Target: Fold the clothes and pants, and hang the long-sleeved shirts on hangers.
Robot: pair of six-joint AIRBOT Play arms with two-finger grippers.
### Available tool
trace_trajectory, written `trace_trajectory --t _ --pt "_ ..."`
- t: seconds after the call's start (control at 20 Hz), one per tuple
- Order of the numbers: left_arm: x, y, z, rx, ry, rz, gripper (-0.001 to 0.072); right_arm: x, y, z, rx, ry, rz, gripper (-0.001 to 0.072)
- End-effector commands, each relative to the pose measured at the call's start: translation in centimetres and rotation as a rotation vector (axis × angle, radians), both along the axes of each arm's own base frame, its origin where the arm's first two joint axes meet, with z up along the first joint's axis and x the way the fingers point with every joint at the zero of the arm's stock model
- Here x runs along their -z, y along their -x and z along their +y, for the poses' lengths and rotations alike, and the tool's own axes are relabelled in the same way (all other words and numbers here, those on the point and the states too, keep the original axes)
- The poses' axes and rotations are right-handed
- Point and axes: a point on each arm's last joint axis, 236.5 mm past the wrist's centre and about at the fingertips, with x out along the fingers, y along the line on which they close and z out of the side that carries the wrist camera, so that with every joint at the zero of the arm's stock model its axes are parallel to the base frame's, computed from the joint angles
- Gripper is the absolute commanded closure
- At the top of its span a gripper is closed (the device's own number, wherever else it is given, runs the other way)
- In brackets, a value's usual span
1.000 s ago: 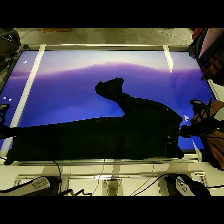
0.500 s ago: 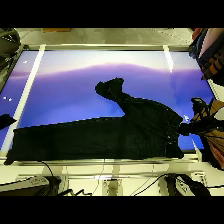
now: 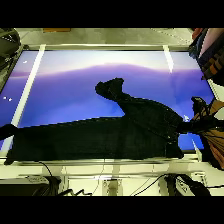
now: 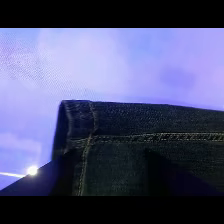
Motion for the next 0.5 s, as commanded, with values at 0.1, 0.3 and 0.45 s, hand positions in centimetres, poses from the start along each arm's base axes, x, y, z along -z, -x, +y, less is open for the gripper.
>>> trace_trajectory --t 0.1,0.3,0.45 --pt "2.4 0.2 -0.3 0.010 0.038 0.027 0.0364 -0.2 -0.5 0.4 0.020 -0.023 -0.021 0.0165" --pt "2.5 -0.3 0.8 -0.008 -0.005 0.008 0.0364 -0.2 -0.5 0.4 0.020 -0.023 -0.021 0.0165" --pt "2.5 -1.5 1.7 -0.029 -0.053 -0.027 0.0365 -0.2 -0.5 0.5 0.021 -0.024 -0.021 0.0165"
